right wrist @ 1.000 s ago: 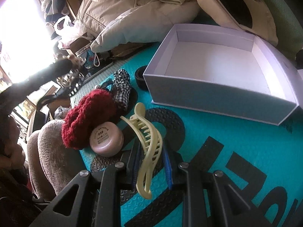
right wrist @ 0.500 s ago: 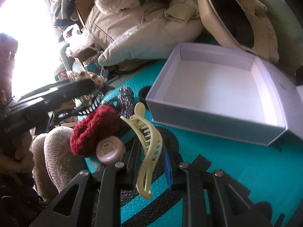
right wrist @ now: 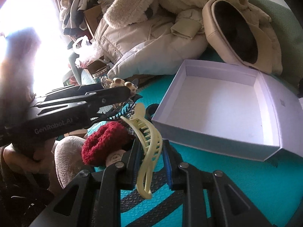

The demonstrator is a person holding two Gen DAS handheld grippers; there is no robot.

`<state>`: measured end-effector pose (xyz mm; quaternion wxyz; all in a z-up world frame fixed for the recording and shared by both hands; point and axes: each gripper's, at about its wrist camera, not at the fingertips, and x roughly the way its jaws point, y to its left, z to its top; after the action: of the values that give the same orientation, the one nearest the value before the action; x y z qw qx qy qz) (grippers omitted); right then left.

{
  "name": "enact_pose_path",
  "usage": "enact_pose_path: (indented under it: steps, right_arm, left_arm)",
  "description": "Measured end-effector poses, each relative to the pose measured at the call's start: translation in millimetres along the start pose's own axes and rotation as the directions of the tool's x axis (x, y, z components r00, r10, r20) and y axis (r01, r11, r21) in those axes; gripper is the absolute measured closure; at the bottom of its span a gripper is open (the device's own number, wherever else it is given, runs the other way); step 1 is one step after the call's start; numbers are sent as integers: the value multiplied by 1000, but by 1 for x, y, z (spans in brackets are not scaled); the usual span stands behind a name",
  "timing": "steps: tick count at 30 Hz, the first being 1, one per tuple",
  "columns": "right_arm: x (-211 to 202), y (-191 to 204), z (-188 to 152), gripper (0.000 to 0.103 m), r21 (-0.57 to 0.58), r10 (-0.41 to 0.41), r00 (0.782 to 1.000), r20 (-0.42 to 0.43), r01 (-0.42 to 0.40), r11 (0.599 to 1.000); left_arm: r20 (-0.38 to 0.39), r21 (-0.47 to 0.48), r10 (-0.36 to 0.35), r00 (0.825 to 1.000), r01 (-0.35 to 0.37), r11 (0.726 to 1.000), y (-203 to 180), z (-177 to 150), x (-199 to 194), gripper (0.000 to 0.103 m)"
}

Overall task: Organize objects
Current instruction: 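Lift both held clips and carry them toward the open white box, then lower both clips into the white box and open both tools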

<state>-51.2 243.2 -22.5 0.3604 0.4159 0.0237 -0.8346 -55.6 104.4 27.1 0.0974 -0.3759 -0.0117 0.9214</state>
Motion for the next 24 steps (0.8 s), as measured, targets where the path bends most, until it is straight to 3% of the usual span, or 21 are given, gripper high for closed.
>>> enact_pose_path:
  steps: [9,24]
  right_arm:
    - [-11,-24,10,81,2,-61,998,22,61,998]
    - [-6,-56,38,81,8,-101,994,42,100,995]
  left_arm:
    - [-38,32,-49,998,50,998,-22,21,22,64]
    - [-39,88,-64,997,67,994,-38,63,53,64]
